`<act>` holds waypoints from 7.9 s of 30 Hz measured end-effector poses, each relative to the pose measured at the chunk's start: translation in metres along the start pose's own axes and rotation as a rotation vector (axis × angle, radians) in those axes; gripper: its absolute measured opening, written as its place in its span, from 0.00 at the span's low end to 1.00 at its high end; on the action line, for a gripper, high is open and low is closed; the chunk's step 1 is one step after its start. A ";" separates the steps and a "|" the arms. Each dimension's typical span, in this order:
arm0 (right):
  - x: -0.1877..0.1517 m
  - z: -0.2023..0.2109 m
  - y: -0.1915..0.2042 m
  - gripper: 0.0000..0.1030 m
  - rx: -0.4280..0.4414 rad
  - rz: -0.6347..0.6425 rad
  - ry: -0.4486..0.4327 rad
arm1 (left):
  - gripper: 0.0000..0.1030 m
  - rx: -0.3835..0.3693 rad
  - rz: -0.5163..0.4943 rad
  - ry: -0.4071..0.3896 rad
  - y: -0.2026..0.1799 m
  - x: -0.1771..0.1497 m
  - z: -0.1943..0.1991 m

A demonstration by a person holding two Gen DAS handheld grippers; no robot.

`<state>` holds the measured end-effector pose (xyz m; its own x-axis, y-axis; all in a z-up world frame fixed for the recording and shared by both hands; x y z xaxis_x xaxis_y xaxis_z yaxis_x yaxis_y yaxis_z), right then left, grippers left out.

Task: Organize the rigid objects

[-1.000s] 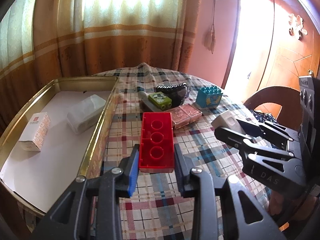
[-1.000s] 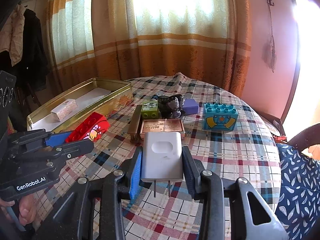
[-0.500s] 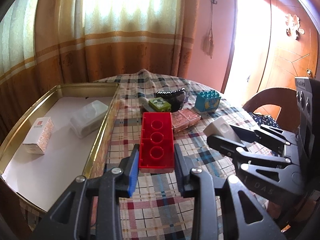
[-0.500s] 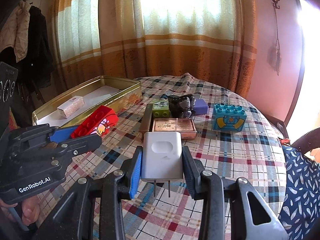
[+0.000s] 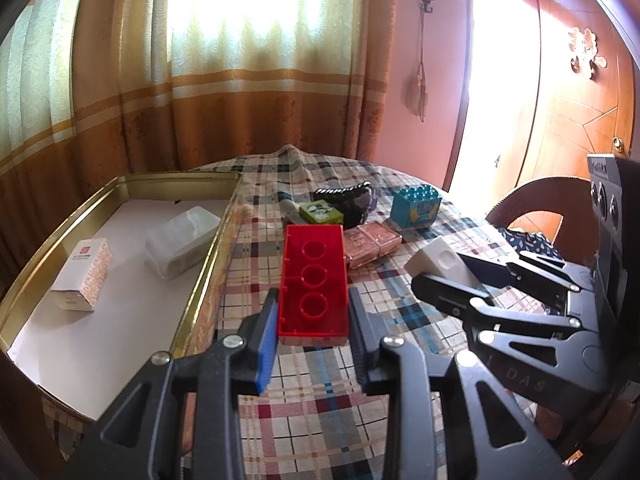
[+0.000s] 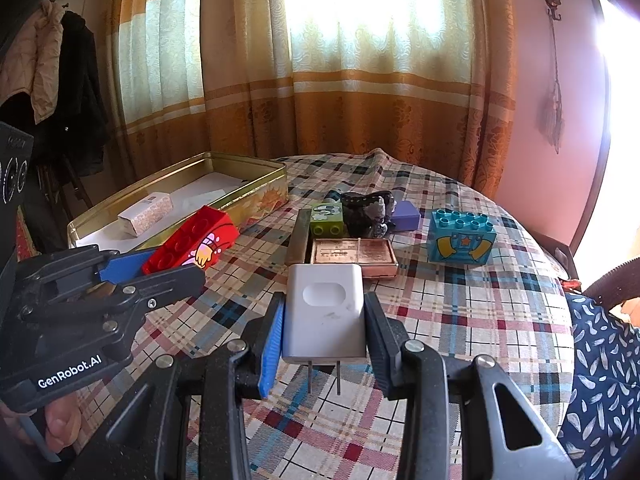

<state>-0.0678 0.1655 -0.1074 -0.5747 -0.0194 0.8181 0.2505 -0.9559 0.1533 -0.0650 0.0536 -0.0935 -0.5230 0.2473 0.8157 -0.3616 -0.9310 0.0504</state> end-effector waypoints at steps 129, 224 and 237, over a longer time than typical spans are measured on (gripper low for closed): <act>0.058 -0.036 -0.069 0.75 -0.145 -0.142 0.033 | 0.80 0.153 0.028 0.195 0.013 0.044 -0.068; 0.079 -0.057 -0.116 0.66 -0.232 -0.236 -0.008 | 0.13 0.198 0.045 0.132 0.017 0.047 -0.122; 0.077 -0.041 -0.102 0.66 -0.243 -0.202 -0.075 | 0.13 0.223 0.054 0.049 0.020 0.049 -0.101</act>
<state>-0.1693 0.2499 -0.0828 -0.5329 0.1905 0.8244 -0.0613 -0.9804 0.1870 -0.1760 0.0739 -0.1103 -0.5757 0.2031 0.7920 -0.1552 -0.9782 0.1381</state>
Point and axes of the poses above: each gripper's, at about its wrist camera, not at the fingertips, and z roughly against the way its jaws point, y to its left, x to its top, the point moved 7 cm from there along -z, roughly the way its jaws point, and after that the axes turned 8 degrees about -z, right-handed, at the moved point
